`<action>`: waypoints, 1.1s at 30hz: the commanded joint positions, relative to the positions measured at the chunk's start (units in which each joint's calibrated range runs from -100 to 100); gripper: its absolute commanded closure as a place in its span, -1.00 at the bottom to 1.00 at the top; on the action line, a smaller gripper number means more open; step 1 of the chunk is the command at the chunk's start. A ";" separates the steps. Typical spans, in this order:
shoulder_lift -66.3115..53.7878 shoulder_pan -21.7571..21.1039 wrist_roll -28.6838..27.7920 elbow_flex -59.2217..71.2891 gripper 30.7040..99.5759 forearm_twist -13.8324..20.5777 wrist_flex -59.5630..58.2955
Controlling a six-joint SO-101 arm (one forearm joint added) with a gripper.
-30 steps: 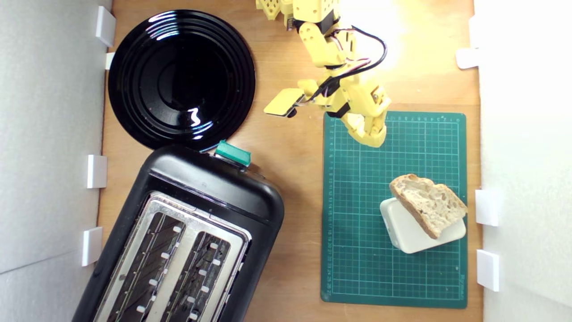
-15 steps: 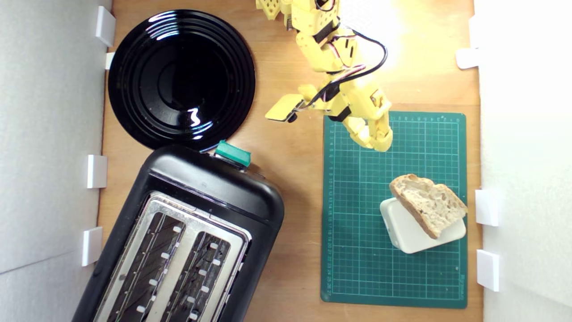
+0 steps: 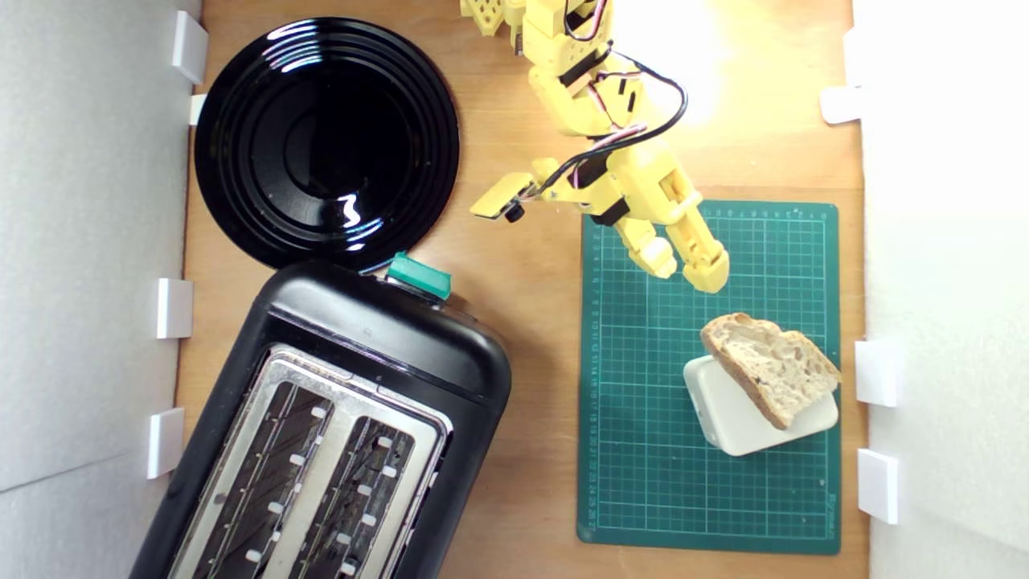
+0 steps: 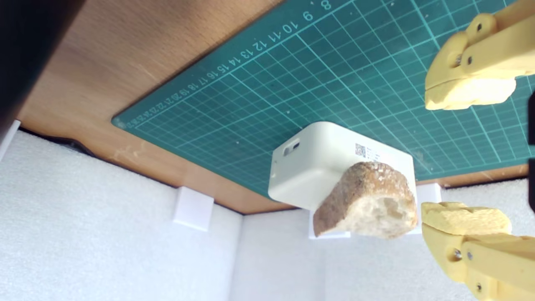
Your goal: Pick bread and place in toaster
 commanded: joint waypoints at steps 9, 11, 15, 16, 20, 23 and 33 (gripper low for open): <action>6.86 0.09 0.34 -9.04 -0.63 -2.38 -6.56; 8.77 -0.15 0.34 -11.04 -0.63 -2.38 -6.56; 11.52 -0.23 0.34 -14.94 -0.63 -2.38 -6.47; 12.27 -0.23 0.34 -15.67 -0.63 -2.38 -6.47; 14.68 -1.68 0.45 -18.30 -0.62 -3.20 -6.39; 15.68 -2.89 0.45 -19.30 -0.62 -5.28 -6.39; 18.17 -3.13 0.45 -23.20 -0.62 -5.56 -6.22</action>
